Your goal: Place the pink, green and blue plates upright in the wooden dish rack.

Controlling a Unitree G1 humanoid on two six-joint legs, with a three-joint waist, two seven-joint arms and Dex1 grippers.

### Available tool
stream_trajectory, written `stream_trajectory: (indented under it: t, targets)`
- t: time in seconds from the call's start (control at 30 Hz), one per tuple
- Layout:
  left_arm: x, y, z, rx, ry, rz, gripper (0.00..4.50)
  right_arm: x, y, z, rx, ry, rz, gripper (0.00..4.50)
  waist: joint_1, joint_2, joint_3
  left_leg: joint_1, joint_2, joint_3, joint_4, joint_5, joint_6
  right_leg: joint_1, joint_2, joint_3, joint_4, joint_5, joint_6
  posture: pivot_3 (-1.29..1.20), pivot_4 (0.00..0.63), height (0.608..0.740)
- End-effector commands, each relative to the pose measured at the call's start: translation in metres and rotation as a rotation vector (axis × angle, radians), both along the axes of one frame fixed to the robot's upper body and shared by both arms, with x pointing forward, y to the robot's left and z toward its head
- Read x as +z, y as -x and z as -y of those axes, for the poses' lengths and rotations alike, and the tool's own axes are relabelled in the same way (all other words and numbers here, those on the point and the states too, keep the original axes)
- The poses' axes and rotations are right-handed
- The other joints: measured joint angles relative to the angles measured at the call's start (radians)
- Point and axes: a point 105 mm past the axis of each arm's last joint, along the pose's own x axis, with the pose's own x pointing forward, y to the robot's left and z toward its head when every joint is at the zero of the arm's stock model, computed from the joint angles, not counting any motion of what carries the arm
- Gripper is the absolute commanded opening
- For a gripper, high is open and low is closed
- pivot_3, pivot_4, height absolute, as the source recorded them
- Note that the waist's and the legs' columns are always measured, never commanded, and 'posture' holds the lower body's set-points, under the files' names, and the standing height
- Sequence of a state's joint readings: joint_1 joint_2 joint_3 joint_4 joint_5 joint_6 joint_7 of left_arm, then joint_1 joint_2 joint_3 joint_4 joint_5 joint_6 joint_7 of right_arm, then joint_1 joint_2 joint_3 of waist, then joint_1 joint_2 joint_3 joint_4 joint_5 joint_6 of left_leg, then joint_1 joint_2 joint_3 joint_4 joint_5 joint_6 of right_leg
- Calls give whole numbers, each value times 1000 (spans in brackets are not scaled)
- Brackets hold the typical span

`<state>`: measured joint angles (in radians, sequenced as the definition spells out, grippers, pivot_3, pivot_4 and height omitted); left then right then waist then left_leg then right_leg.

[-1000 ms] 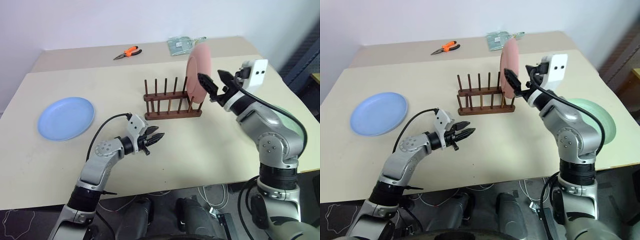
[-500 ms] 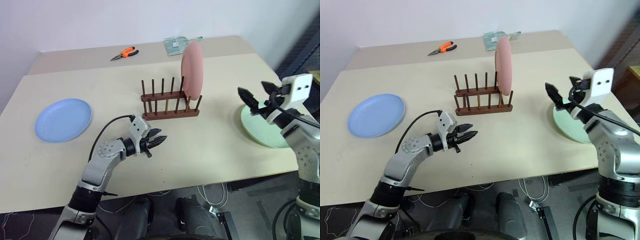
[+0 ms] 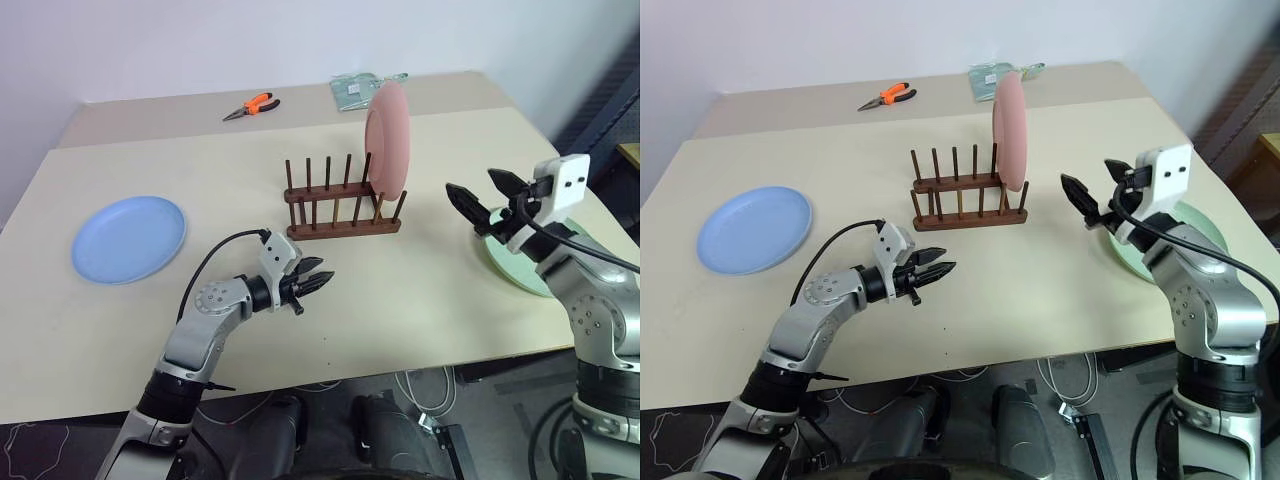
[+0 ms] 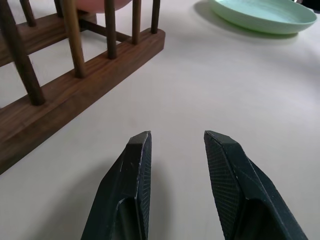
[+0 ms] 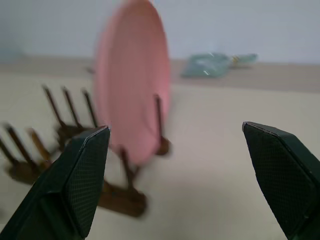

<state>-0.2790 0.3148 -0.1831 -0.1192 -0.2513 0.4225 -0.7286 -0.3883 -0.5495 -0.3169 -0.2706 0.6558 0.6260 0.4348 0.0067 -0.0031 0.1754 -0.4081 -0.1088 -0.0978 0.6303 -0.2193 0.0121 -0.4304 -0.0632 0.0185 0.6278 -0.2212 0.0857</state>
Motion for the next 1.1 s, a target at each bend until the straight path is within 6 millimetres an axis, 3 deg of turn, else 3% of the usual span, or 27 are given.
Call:
stream_trajectory:
  t: [0.03, 0.3, 0.53, 0.97, 1.1]
  targets:
    - [8, 2, 3, -19, 17, 33, 1664, 25, 0, -24, 104, -47, 72, 4318, 4, 0, 0, 0, 0, 0, 0, 0, 0, 0, 0, 0, 0, 0, 1, 0, 150, 729]
    - [7, 2, 6, -19, 16, 32, 1664, 15, -40, -52, 197, 17, 32, 4318, 6, -1, 0, 0, -1, 0, 0, 0, 0, 0, 0, 0, -1, 0, 0, 0, 150, 729]
    - [7, 3, 3, 0, 17, 31, 1664, 6, -51, -59, 255, 44, 17, 4318, 5, -1, 0, 0, -1, 0, 0, 0, 0, 0, 0, 0, -1, 1, 1, 0, 150, 729]
    - [5, 3, 4, -7, 10, 29, 1664, 2, -7, -54, 406, -9, -3, 4318, 5, -1, 0, -1, -1, -1, 0, 0, 0, 0, -1, 0, -1, 1, 1, 0, 150, 729]
    - [4, 3, 5, -13, 8, 27, 1664, -2, -4, -50, 372, -1, -12, 4318, 3, 0, 0, -1, -1, -1, -1, 0, 0, 0, -1, 0, -1, 1, 1, 0, 150, 729]
